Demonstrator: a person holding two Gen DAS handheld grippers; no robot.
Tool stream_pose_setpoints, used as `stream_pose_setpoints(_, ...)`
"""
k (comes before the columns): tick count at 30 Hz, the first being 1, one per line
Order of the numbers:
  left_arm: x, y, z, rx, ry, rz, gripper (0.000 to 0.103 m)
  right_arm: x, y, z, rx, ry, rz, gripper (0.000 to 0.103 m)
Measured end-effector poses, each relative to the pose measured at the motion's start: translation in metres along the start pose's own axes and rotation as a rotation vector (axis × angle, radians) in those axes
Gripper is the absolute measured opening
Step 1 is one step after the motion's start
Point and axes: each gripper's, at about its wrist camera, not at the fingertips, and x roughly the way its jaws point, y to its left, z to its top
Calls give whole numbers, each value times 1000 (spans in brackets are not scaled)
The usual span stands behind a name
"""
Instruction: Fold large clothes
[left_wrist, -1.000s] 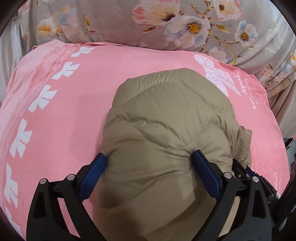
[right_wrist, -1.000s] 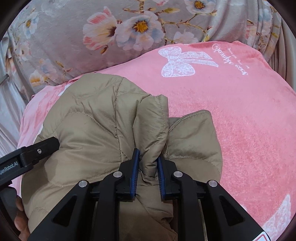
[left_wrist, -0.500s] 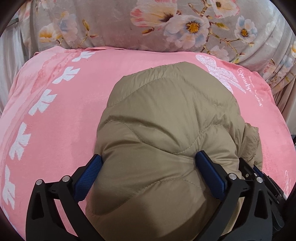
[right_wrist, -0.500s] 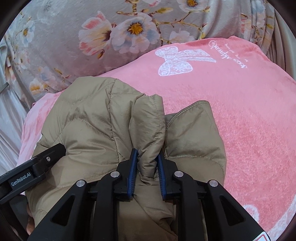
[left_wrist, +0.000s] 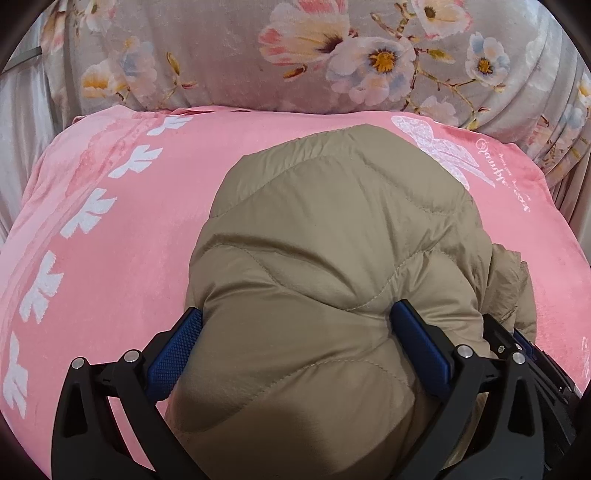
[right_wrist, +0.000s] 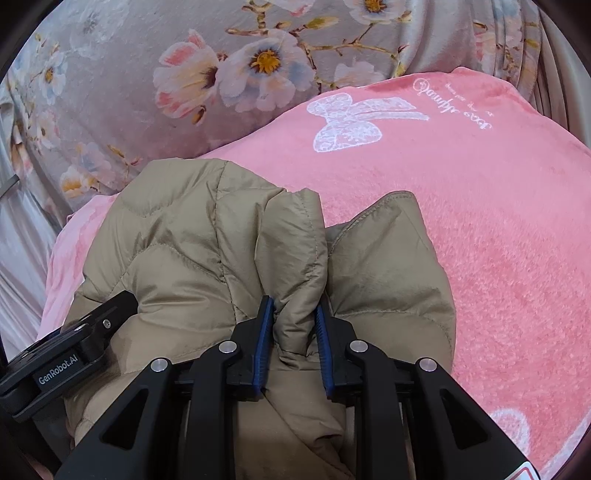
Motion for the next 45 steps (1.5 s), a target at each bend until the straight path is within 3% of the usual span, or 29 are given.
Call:
stream_pose_setpoints(17, 2, -7, -6, 29, -31, 46, 98, -1, -1, -1, 18, -6, 3, 21)
stream_pose_setpoints(21, -9, 2, -10, 50, 0, -8, 98, -30, 7, 0, -30, -5, -88, 37)
stream_pose_setpoints(25, -48, 21, -21, 62, -1, -22, 98, -77, 10, -14, -56, -11, -32, 37)
stream_pose_setpoints(30, -77, 24, -44, 104, 24, 19, 98, -105, 23, -43, -151, 14, -61, 29)
stream_pose_setpoints(35, -80, 29, -65, 68, 82, -19, 98, -102, 32, -73, -228, 24, -131, 24)
stream_pose_setpoints(45, -62, 25, -82, 80, 106, -9, 98, -84, 27, -96, -200, 3, -150, 23)
